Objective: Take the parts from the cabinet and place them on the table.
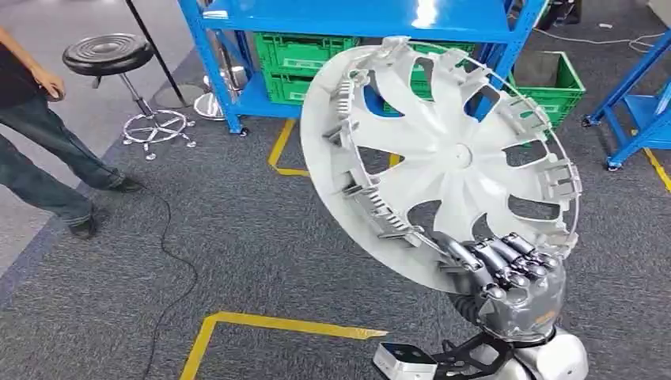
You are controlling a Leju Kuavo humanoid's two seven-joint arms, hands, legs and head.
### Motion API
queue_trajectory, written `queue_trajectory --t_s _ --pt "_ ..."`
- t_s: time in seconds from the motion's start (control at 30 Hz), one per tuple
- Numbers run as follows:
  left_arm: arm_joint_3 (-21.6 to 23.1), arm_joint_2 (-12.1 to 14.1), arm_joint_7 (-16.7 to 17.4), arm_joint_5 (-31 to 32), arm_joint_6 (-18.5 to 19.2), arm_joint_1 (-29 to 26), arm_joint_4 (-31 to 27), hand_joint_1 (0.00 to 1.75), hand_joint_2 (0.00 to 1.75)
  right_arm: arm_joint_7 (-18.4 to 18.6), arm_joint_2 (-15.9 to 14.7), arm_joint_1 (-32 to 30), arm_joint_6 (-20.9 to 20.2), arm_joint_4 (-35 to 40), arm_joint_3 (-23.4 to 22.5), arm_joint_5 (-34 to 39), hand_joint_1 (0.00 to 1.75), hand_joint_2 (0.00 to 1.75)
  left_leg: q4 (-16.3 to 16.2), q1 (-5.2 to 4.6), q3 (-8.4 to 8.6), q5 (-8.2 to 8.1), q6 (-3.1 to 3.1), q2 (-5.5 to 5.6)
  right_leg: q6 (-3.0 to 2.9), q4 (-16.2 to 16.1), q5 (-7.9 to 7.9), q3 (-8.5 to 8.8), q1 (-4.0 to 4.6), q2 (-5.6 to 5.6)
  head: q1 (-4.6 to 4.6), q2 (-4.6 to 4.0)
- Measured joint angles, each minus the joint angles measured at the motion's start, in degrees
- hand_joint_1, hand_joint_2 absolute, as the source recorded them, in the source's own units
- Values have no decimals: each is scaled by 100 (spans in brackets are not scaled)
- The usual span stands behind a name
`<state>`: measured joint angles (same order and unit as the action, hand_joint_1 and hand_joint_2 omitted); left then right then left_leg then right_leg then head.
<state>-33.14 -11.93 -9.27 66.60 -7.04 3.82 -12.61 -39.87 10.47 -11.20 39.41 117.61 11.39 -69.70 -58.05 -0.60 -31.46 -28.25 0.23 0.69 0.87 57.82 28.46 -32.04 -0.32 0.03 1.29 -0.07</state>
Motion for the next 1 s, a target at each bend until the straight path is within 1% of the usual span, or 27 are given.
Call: queue_trajectory --t_s 0.03,0.07,0.1,0.13,0.17,0.2,0.23,0.27,0.3,0.33,0.37,0.4,0.43,0.47,0.5,0.53,0.57,0.6,0.63,0.67,0.73,0.77,0.8,0.93,0.97,1.0 --pt "0 -2 0 0 0 0 0 0 175 0 0 -2 0 0 0 -4 175 175 -11 -5 -34 1 35 13 24 -13 -12 -20 -4 -13 9 0" --pt "0 -2 0 0 0 -12 0 0 175 0 0 -2 0 0 0 -4 175 175 7 -9 -36 8 69 19 53 -34 -21 -10 -10 -24 0 0" --pt "0 -9 -2 -2 0 -16 0 0 175 0 0 -3 0 0 2 -2 175 175 50 6 -22 31 105 19 82 -28 -10 -2 2 -25 2 0" --pt "0 -15 -2 0 -2 -11 0 0 175 0 0 -13 0 -2 2 -2 175 175 88 34 12 51 157 15 107 110 119 -110 -13 -17 9 0" --pt "0 -15 -2 -2 -2 -11 0 0 175 0 0 -2 0 -2 2 2 175 175 88 34 13 48 191 11 114 432 288 -257 -17 -10 28 0" --pt "0 -17 -2 -2 -2 -13 0 0 175 0 0 -3 0 -2 2 2 175 175 88 25 13 39 205 5 122 916 493 -491 -26 -12 26 0" --pt "0 -20 -2 -2 -2 -14 0 0 175 0 0 -6 0 -2 2 2 175 175 88 17 16 33 214 2 131 1371 658 -728 -27 -12 22 0" --pt "0 -20 -2 -2 -2 -15 0 0 175 0 0 -4 0 -2 2 2 175 175 85 8 21 24 227 1 139 1718 738 -926 -26 -14 24 0" --pt "0 -20 -2 -2 -2 -16 0 0 175 0 0 -9 0 -4 2 2 175 175 84 3 35 17 229 3 138 1796 679 -1000 -26 -13 26 0" --pt "0 -22 -2 -2 -2 -17 0 0 175 0 0 -14 0 -4 2 2 175 175 83 -2 61 0 233 9 128 1613 488 -932 -25 -12 22 0" --pt "0 -24 -2 -2 -2 -20 0 0 175 0 0 -14 0 -7 0 2 175 175 82 -6 98 -24 228 20 105 1191 203 -745 -25 -13 28 0" --pt "0 -28 -2 -2 -2 -23 0 0 175 0 0 -13 0 -7 2 2 175 175 81 -8 148 -53 214 26 79 642 -93 -489 -23 -13 24 0" --pt "0 -37 -2 0 -2 -31 0 0 175 0 0 -7 0 -7 2 2 175 175 81 -10 179 -89 191 28 53 212 -213 -306 -18 -16 28 0" --pt "0 -35 -2 0 -2 -31 0 0 175 0 0 1 0 -11 2 2 175 175 49 -54 157 -110 157 32 44 155 -161 -190 10 -16 22 0" --pt "-2 -31 -2 -2 -2 -34 0 0 175 0 0 12 2 -9 2 4 175 175 28 -49 124 -108 143 27 17 54 -104 -160 1 -9 28 0" --pt "-2 -26 -2 -2 -4 -31 0 0 175 0 0 -2 2 -13 2 2 175 175 30 -45 117 -97 124 21 12 75 -110 -184 6 6 11 0" --pt "-2 -26 -2 -2 -4 -29 0 0 175 0 0 -5 2 -15 2 0 175 175 36 -44 126 -103 113 19 -3 81 -99 -185 9 12 22 0" --pt "-2 -15 -2 -2 -4 -19 -2 0 175 2 0 -6 2 -15 4 0 175 175 26 -66 150 -146 78 22 -16 47 -96 -157 -37 6 20 0" --pt "0 -20 -2 -2 -7 -23 -2 0 175 9 4 -7 2 -15 2 2 175 175 -43 -57 142 -219 35 10 -38 32 -93 -122 -52 -8 26 0" --pt "0 -20 -2 0 -7 -24 -2 0 175 9 4 -6 2 -15 2 2 175 175 -311 -45 14 -373 -15 4 -74 32 -74 -105 -58 -21 -37 0" --pt "-9 9 -17 -9 -7 -7 -2 0 175 0 11 -4 2 -15 2 2 175 175 -1245 -14 -433 -783 -79 5 -100 33 -55 -91 -56 -31 -33 0" --pt "-13 18 -24 -15 -7 20 -4 0 175 0 11 -2 2 -15 2 2 175 175 -1627 -14 -610 -904 -93 5 -106 34 -49 -84 -55 -36 -37 0" --pt "-17 18 -24 -15 -7 34 -4 0 175 0 13 -4 2 -15 2 2 175 175 -1728 -14 -656 -911 -96 5 -107 34 -47 -78 -55 -37 -42 0" --pt "-18 18 -24 -15 -7 39 -4 0 175 0 13 -4 2 -15 2 2 175 175 -1753 -14 -668 -906 -98 5 -107 34 -46 -75 -55 -37 -40 0" --pt "-17 18 -24 -13 -7 50 -4 0 175 0 11 -6 0 -17 2 0 175 175 -1761 -13 -671 -841 -98 5 -105 34 -36 -60 -55 -36 -33 0" --pt "-20 18 -22 -13 -7 46 -4 0 175 2 13 -9 0 -17 2 2 175 175 -1403 -7 -514 -513 -86 3 -105 35 -22 -30 -55 -21 -37 0"
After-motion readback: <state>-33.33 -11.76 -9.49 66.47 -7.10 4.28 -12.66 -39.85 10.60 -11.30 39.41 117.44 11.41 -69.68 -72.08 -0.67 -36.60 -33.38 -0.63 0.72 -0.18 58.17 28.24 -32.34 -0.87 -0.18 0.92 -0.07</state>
